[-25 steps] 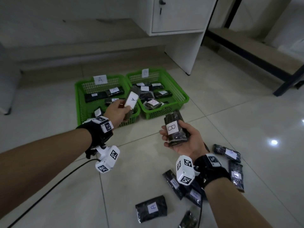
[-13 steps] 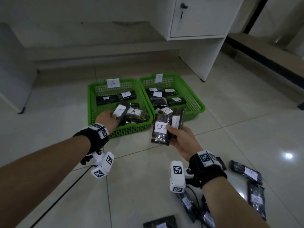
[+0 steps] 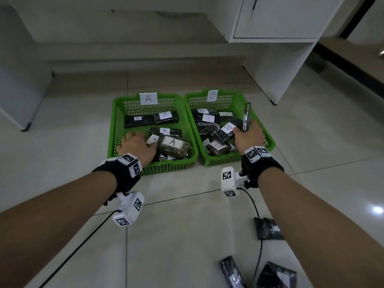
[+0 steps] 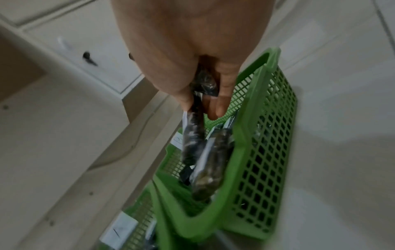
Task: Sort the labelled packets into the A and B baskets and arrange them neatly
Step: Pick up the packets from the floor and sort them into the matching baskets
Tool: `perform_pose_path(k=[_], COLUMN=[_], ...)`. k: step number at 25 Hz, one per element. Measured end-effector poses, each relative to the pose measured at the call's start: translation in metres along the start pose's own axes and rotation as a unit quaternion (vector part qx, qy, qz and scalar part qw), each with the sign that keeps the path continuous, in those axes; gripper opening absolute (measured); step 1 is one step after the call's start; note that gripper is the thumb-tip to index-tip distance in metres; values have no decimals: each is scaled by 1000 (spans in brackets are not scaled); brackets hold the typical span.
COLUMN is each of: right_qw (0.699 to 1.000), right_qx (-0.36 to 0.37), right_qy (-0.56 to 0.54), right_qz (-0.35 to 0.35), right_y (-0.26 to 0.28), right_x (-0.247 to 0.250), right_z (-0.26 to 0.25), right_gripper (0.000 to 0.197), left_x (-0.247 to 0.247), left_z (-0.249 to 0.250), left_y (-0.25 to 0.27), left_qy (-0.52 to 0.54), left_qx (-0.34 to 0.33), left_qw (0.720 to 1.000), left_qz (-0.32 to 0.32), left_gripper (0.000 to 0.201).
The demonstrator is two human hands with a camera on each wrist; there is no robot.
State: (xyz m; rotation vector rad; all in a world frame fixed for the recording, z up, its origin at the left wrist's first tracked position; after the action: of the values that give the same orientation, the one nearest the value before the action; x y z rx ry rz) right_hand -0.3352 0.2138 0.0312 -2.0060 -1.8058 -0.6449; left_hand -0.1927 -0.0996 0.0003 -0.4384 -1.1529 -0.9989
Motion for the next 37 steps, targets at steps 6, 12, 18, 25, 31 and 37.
perform_pose_path(k=[6,12,18,25,31,37], right_qw=[985,976,943,961,920,916], right_qx=[104,86,280,220,364,385], right_qy=[133,-73,165,119,145,101], right_qz=[-28,-188,-72,-118,-10,47], right_y=[4,39,78,72,79,84], right_x=[-4,21,29,10,-1,-1], right_z=[4,6,8,12,5,15], right_gripper=[13,21,52,34,18,14], left_x=[-4,-35,-44,-48,-42,-48], left_z=[79,117,101,77,70,69], left_y=[46,71,82,86,87,86], left_qy=[-45,-187,-127,-154,-119,-129], left_qx=[-216,-277,-273,-334,-355,-340], left_qw=[973,939,934,911,910,913], left_qz=[75,-78,-192,-186,-176,-186], left_gripper=[30,42,61,67,54,51])
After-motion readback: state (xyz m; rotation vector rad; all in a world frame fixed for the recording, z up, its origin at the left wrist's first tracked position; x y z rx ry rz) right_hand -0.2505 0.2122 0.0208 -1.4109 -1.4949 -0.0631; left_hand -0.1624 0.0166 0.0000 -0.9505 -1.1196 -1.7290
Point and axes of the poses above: each hand's wrist, its own y-axis away from the middle knuckle, its own x-axis out of the back of the hand, z = x × y, the point moved 5 cm from there along -y, towards the middle knuckle, and after that the axes turned 6 degrees about -z, right-handed, at the moved point
